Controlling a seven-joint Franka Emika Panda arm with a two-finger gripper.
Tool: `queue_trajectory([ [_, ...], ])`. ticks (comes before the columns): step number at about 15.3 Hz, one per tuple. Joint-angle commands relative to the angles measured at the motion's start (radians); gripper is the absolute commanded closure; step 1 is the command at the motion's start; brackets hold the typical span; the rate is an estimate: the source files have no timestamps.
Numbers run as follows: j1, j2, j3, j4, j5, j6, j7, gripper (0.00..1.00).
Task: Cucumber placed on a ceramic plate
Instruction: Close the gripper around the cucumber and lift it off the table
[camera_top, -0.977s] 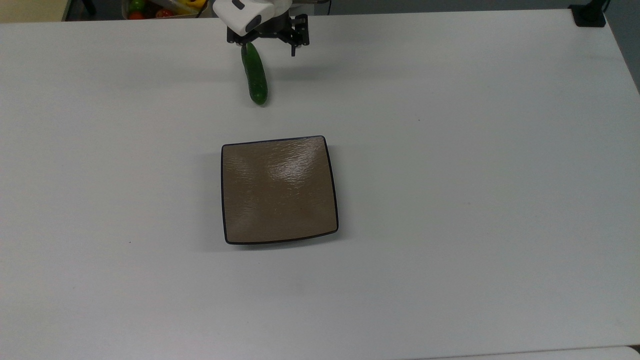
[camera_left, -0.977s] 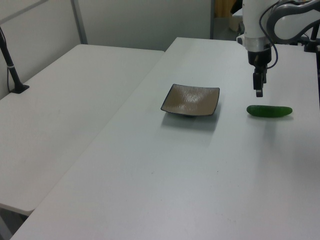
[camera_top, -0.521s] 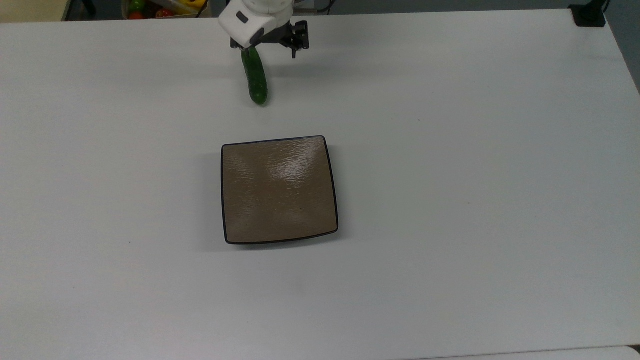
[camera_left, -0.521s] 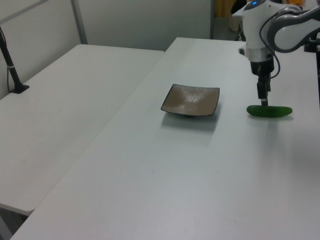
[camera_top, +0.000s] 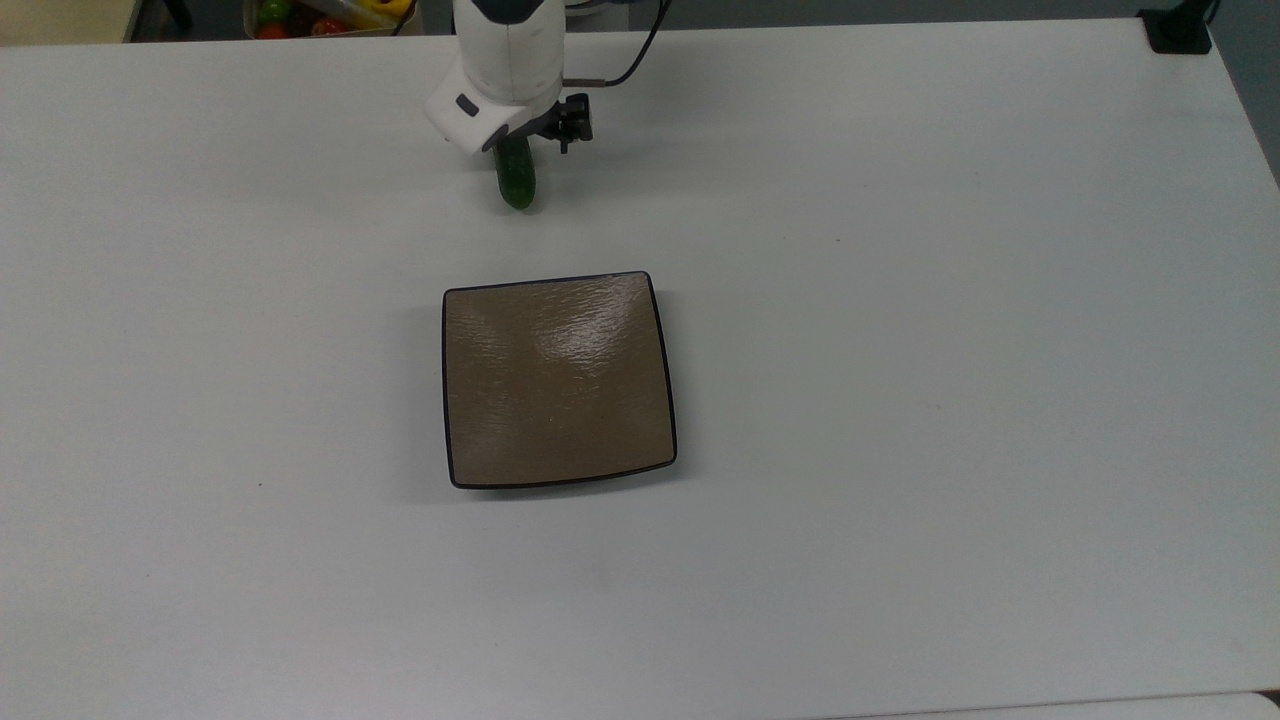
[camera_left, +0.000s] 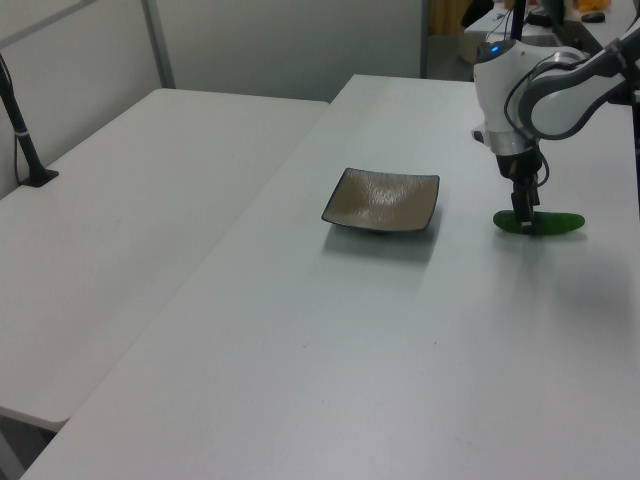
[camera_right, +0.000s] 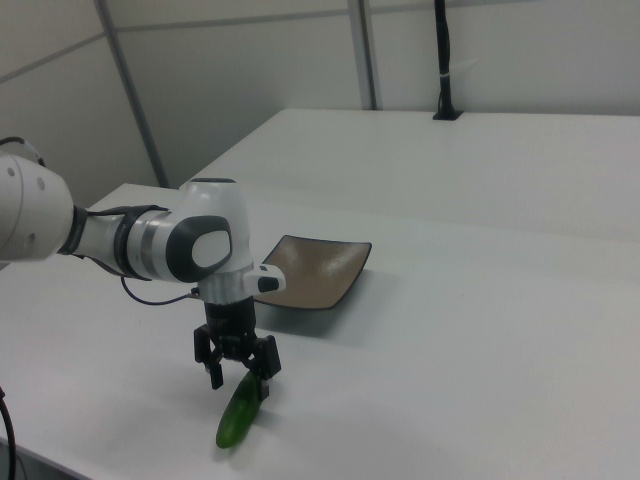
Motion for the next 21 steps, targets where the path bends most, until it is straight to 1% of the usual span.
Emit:
queue_trajectory([
  [1, -0.011, 0.006, 0.010, -0.007, -0.017, 0.017, -0.018, 0.00],
  [2, -0.009, 0.012, 0.010, -0.007, -0.019, 0.018, -0.018, 0.01],
  [4, -0.009, 0.017, 0.010, -0.007, -0.022, 0.018, -0.017, 0.34],
  [5, -0.009, 0.015, 0.010, -0.007, -0.022, 0.018, -0.017, 0.54],
  [7, -0.009, 0.014, 0.011, -0.005, -0.022, 0.017, -0.017, 0.75],
  [9, -0.011, 0.006, 0.010, -0.005, -0.022, 0.012, -0.017, 0.88],
  [11, -0.011, -0.014, 0.010, 0.001, -0.022, 0.000, -0.017, 0.90],
  [14, -0.009, -0.058, 0.010, 0.004, -0.013, 0.000, -0.014, 0.90],
  [17, -0.001, -0.074, 0.010, 0.051, 0.013, -0.002, -0.003, 0.89],
  [18, -0.001, -0.075, 0.010, 0.077, 0.045, 0.000, -0.001, 0.89],
  [19, -0.001, -0.083, 0.010, 0.129, 0.105, -0.003, -0.001, 0.89],
  [21, -0.003, -0.074, 0.010, 0.200, 0.171, -0.025, 0.005, 0.89],
])
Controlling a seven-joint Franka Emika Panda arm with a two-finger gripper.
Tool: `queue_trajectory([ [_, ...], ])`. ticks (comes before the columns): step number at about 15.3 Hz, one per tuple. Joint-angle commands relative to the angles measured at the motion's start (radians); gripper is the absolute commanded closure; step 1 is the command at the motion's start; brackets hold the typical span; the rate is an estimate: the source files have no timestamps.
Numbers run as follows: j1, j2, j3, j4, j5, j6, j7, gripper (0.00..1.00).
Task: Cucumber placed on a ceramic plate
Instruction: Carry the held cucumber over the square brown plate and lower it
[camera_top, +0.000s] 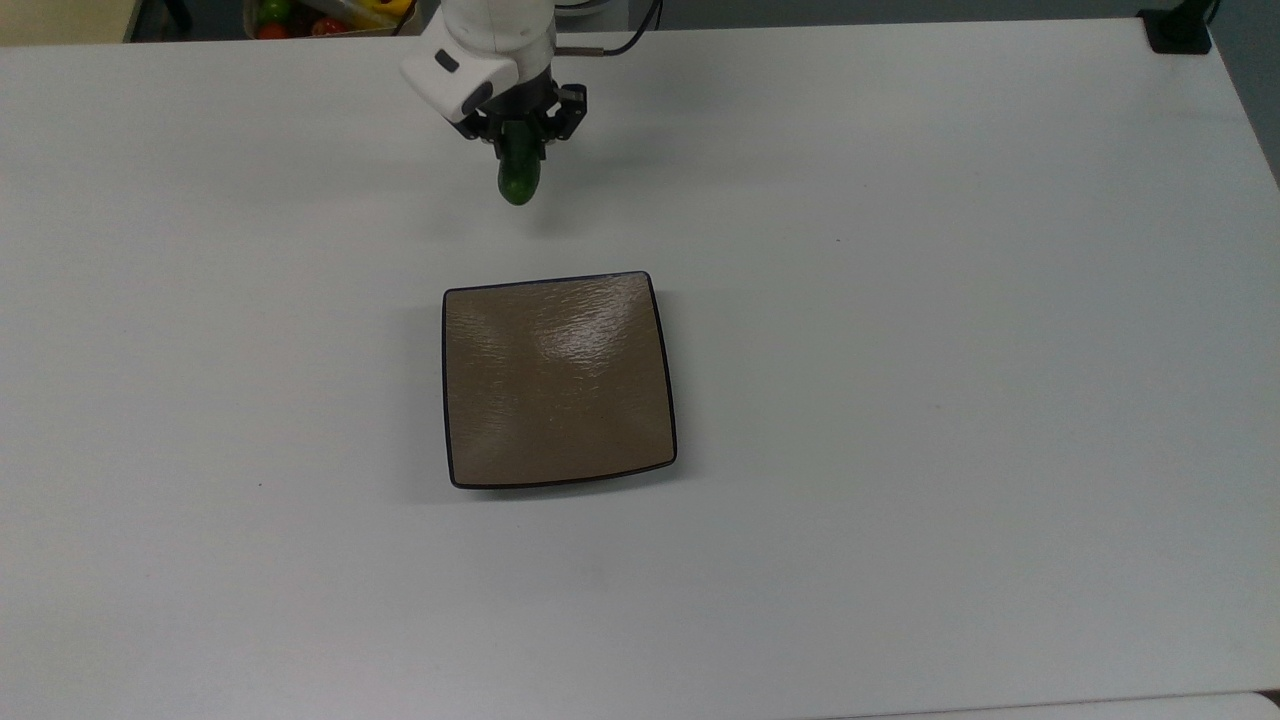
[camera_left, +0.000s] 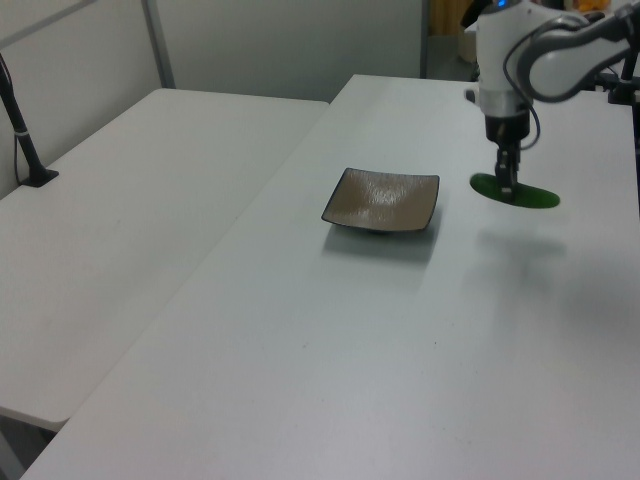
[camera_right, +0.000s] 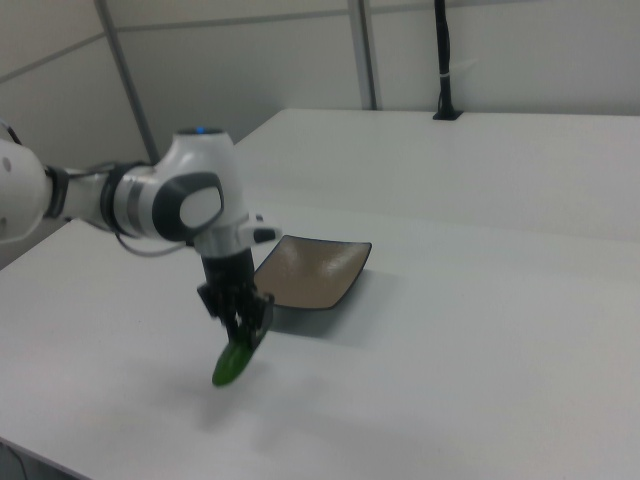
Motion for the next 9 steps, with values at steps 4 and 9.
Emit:
queue_trajectory([
  [4, -0.002, 0.029, 0.004, 0.174, 0.160, -0.004, 0.044, 0.89],
  [9, -0.002, 0.150, 0.004, 0.326, 0.185, 0.021, 0.143, 0.86],
])
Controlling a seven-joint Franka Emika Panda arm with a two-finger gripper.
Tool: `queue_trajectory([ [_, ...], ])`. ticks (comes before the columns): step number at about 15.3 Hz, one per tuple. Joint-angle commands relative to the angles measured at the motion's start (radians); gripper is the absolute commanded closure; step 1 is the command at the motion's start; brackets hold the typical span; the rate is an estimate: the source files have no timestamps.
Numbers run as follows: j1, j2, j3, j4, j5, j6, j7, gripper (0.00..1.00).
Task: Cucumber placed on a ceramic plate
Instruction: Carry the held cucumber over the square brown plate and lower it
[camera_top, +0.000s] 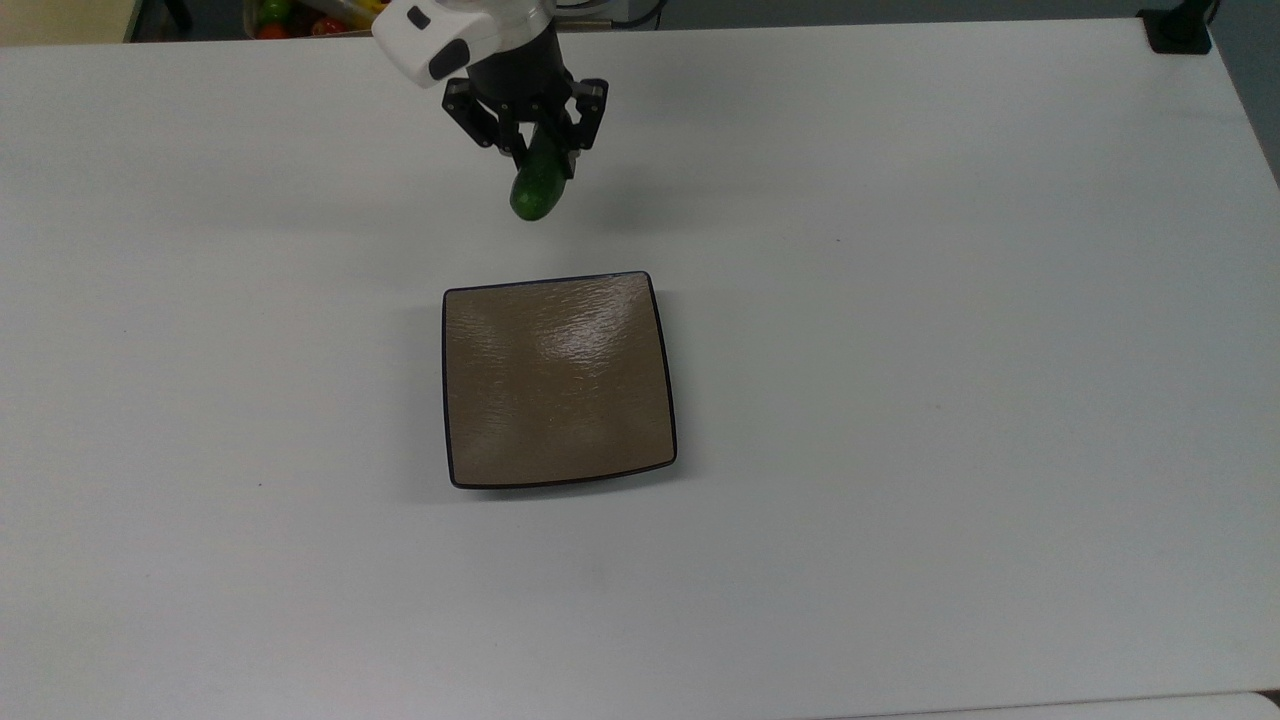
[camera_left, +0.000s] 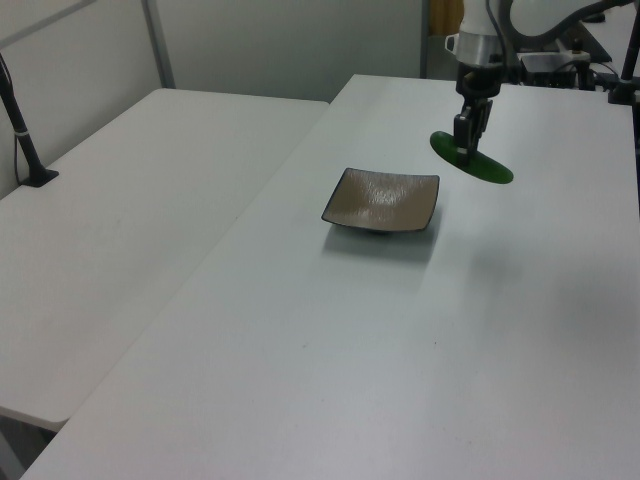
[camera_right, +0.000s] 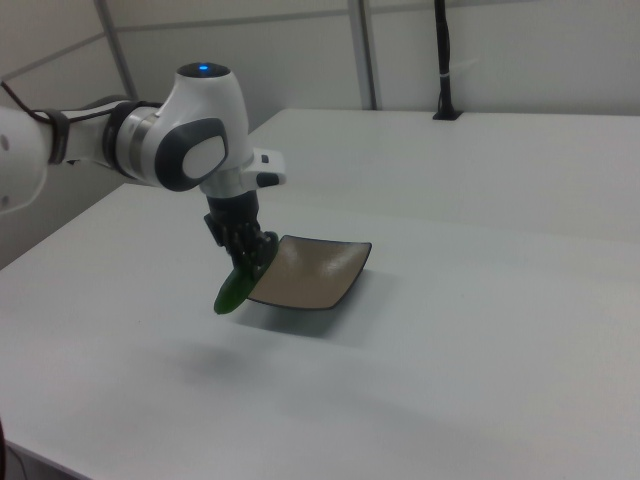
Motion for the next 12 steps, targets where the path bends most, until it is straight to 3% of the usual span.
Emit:
queue_trajectory([
  [1, 0.003, 0.130, 0.004, 0.138, 0.018, 0.045, 0.089, 0.86],
  [7, 0.034, 0.315, 0.004, 0.284, -0.004, 0.157, 0.251, 0.86],
  [9, 0.035, 0.331, 0.004, 0.293, -0.011, 0.158, 0.270, 0.80],
  [10, 0.035, 0.333, 0.004, 0.293, -0.026, 0.158, 0.271, 0.60],
  [11, 0.045, 0.334, 0.004, 0.293, -0.055, 0.158, 0.271, 0.20],
  [12, 0.054, 0.336, 0.004, 0.292, -0.077, 0.158, 0.273, 0.00],
])
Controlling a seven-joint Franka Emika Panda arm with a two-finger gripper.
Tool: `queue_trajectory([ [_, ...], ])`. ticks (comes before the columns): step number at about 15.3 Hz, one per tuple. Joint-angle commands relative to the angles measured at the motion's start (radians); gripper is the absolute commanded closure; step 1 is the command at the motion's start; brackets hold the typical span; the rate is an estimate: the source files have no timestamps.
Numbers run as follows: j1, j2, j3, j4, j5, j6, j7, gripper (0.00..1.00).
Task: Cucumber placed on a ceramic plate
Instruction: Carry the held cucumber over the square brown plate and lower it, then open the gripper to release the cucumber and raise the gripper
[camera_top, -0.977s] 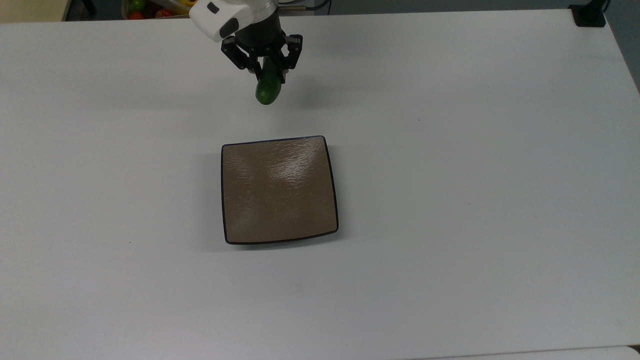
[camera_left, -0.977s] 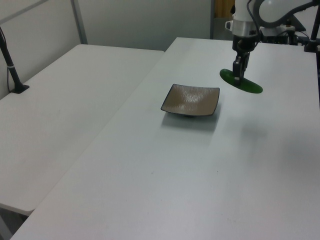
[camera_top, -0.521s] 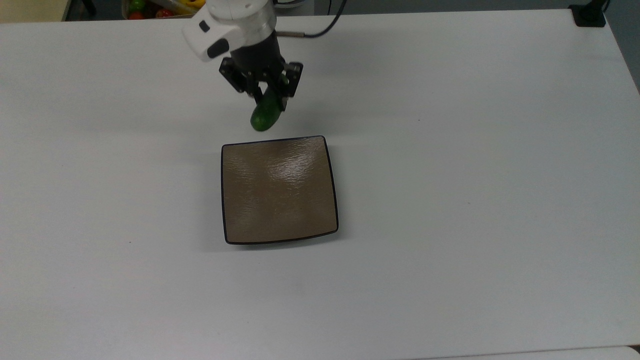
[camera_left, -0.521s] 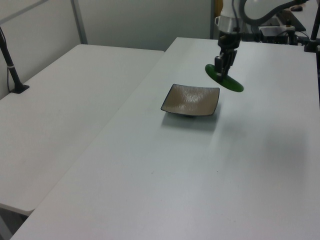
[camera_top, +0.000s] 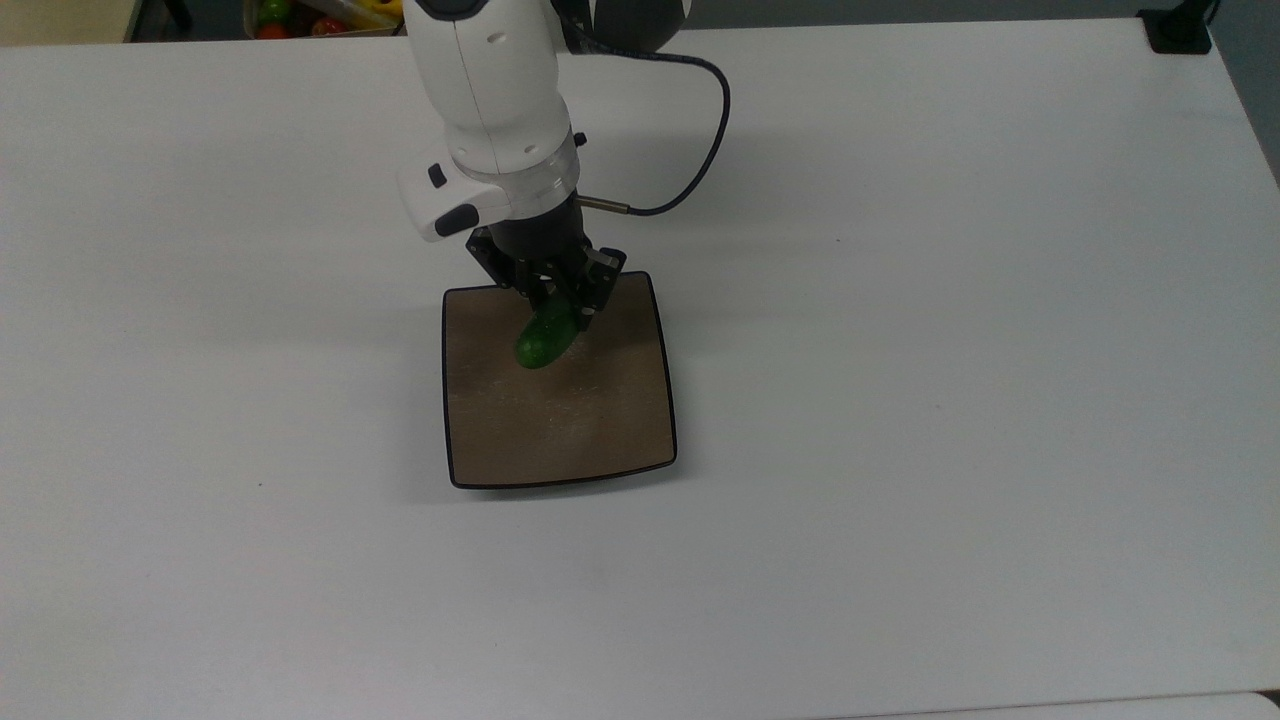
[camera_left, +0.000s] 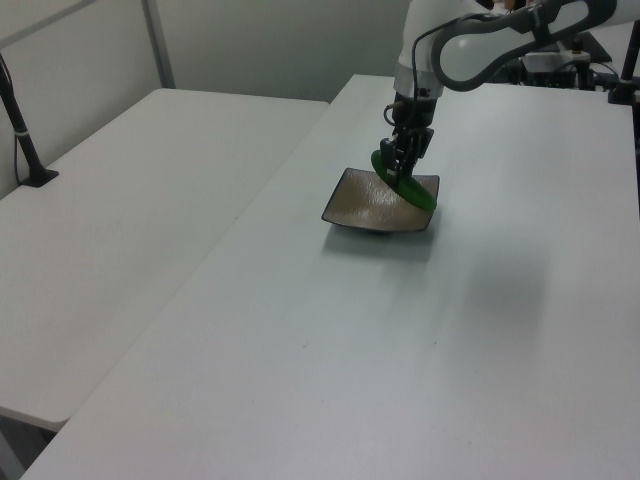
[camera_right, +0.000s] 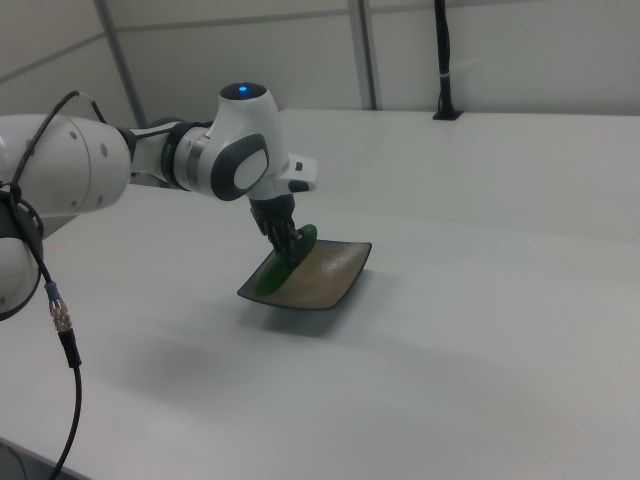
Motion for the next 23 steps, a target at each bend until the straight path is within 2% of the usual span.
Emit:
queue_trajectory([
  [1, 0.021, 0.008, 0.001, 0.021, -0.064, -0.002, 0.035, 0.00],
  [10, 0.015, -0.045, 0.001, 0.005, -0.059, -0.062, 0.031, 0.00],
  [13, 0.012, -0.125, 0.001, -0.015, -0.065, -0.169, 0.000, 0.00],
  [17, -0.004, -0.264, -0.006, -0.052, -0.065, -0.330, -0.122, 0.00],
  [20, -0.002, -0.347, -0.008, -0.099, -0.076, -0.340, -0.130, 0.00],
  [23, 0.006, -0.389, 0.000, -0.132, -0.099, -0.347, -0.129, 0.00],
])
